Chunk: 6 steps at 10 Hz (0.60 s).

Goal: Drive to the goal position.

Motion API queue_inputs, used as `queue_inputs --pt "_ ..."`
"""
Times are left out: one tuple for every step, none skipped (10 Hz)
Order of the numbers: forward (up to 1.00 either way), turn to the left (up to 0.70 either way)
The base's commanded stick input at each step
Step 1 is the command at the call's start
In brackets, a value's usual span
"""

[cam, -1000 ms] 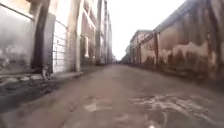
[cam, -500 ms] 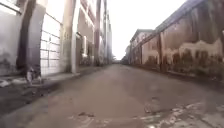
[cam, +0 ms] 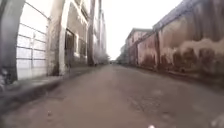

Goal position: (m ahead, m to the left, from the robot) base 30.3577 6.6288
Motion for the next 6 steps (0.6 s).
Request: queue_inputs --pt "1.0 0.0" --pt "1.0 0.0" --pt "1.0 0.0" --pt "1.0 0.0" --pt "1.0 0.0" --pt "1.0 0.0"
